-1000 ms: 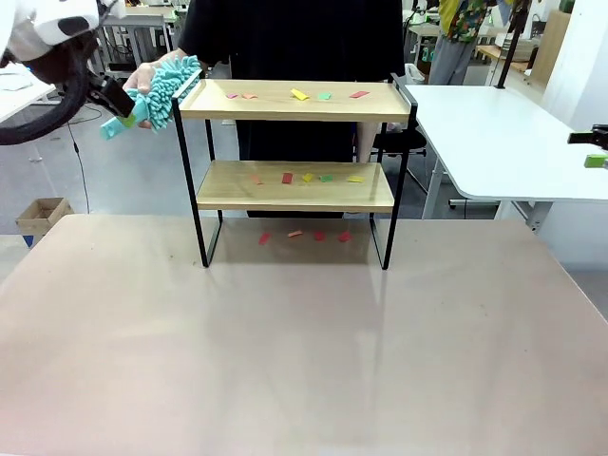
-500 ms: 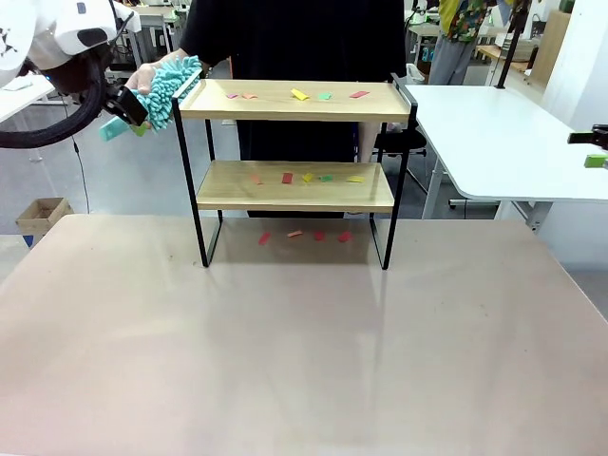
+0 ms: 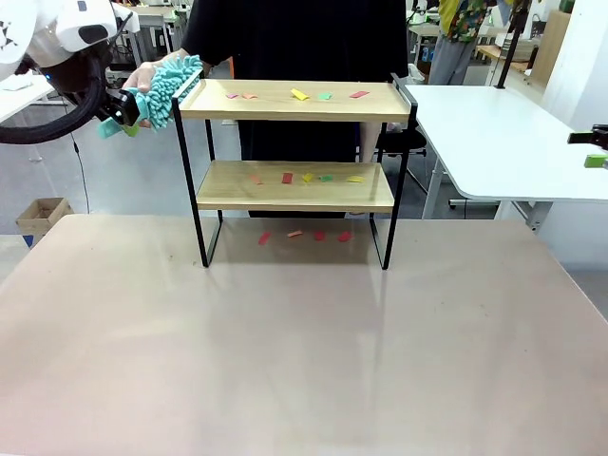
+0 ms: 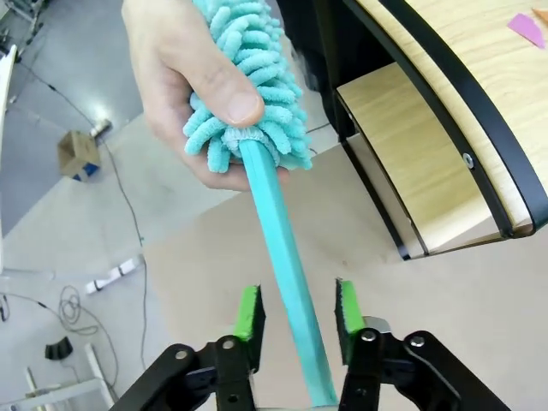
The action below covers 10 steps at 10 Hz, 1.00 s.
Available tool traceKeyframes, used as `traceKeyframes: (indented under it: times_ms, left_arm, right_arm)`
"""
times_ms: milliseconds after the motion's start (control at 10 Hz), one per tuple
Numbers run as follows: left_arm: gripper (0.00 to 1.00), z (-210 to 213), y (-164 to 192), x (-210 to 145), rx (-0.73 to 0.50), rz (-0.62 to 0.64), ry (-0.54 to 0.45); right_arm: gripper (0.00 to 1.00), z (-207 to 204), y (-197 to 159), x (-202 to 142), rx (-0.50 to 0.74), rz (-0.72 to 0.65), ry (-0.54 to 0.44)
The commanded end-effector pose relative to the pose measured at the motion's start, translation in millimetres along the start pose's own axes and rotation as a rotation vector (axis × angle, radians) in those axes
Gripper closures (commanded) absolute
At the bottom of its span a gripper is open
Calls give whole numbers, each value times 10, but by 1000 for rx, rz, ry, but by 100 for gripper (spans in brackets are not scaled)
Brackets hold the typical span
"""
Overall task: Clean the shelf.
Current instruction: Pick up the Duster handed by the human.
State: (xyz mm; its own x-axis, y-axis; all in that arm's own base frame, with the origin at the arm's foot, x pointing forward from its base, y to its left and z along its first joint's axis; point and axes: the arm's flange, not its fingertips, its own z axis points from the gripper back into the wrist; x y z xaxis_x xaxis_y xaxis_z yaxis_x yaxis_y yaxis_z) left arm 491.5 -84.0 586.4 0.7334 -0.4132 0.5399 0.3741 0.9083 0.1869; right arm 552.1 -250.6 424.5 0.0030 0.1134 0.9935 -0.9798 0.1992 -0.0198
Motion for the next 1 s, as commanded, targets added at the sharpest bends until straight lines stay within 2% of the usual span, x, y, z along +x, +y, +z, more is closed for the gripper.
traceKeyframes:
  times_ms: [0, 600, 800, 900]
  left_arm:
    - [100, 19, -3, 27, 17, 43, 12]
    - [100, 36, -13, 48, 46, 144, 43]
    - [100, 97, -7, -18, 13, 197, 70]
    - [100, 12, 6, 0, 15, 129, 32]
  right_arm:
    - [0, -14, -3, 33, 2, 7, -1]
    - [0, -14, -3, 33, 2, 7, -1]
    - [0, -14, -3, 33, 2, 7, -1]
    - [0, -14, -3, 33, 2, 7, -1]
